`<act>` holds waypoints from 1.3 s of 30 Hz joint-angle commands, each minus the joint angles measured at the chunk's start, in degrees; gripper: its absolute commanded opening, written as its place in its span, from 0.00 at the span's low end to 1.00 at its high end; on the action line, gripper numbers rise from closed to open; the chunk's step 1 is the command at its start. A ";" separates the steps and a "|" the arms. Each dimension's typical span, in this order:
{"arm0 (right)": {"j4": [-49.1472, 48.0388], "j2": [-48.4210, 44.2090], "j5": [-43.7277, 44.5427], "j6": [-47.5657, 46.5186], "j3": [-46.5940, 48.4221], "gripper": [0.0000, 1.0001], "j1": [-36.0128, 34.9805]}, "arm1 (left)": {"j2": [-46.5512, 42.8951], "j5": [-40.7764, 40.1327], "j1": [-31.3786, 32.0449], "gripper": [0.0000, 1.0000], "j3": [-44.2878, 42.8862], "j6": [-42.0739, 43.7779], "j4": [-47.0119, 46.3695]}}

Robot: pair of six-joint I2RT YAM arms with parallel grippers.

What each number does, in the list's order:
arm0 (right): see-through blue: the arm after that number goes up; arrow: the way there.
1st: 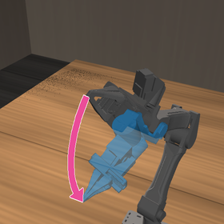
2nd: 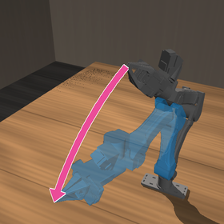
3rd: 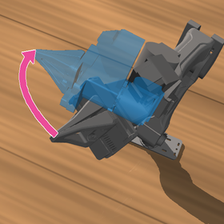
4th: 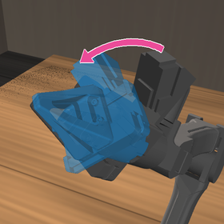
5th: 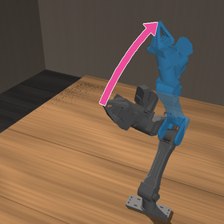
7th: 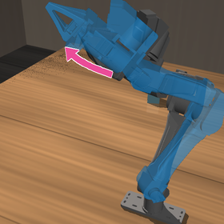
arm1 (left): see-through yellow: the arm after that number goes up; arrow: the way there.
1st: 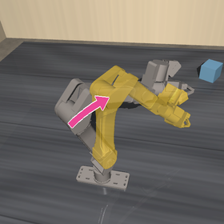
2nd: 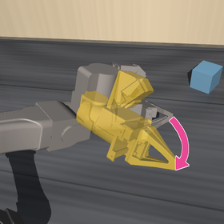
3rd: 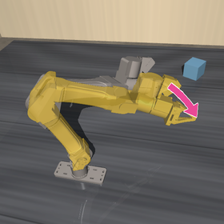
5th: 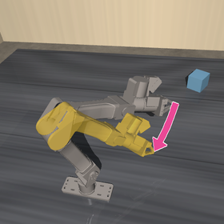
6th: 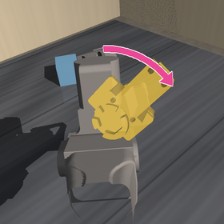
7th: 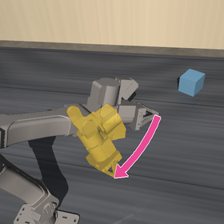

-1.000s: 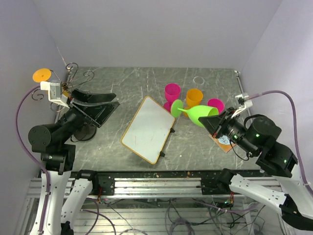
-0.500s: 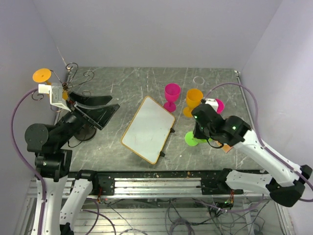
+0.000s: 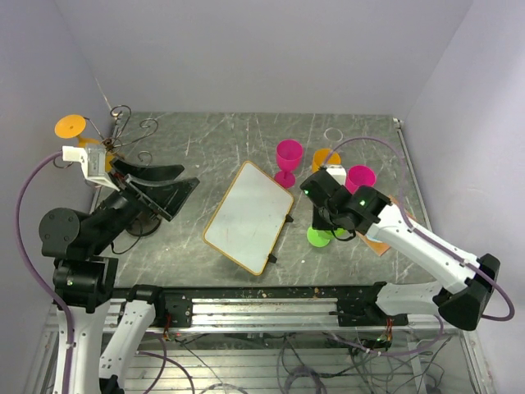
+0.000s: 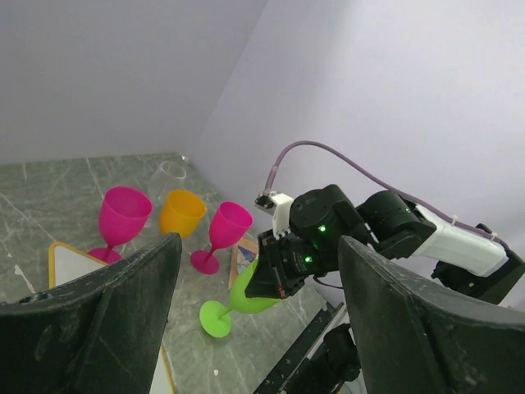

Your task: Take the wine glass off the wine glass rack

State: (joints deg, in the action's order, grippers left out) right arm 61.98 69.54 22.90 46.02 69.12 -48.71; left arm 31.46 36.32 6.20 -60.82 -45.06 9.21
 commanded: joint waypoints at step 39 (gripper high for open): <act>-15.02 -17.37 6.17 -11.38 -7.69 0.68 0.49 | 7.84 -10.97 -0.13 0.87 -9.92 4.62 15.14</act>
State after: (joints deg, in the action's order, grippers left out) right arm 54.06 57.65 30.79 39.55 65.30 -48.34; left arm 37.06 30.52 6.20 -64.64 -45.10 17.87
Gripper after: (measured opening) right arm 0.654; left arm 0.869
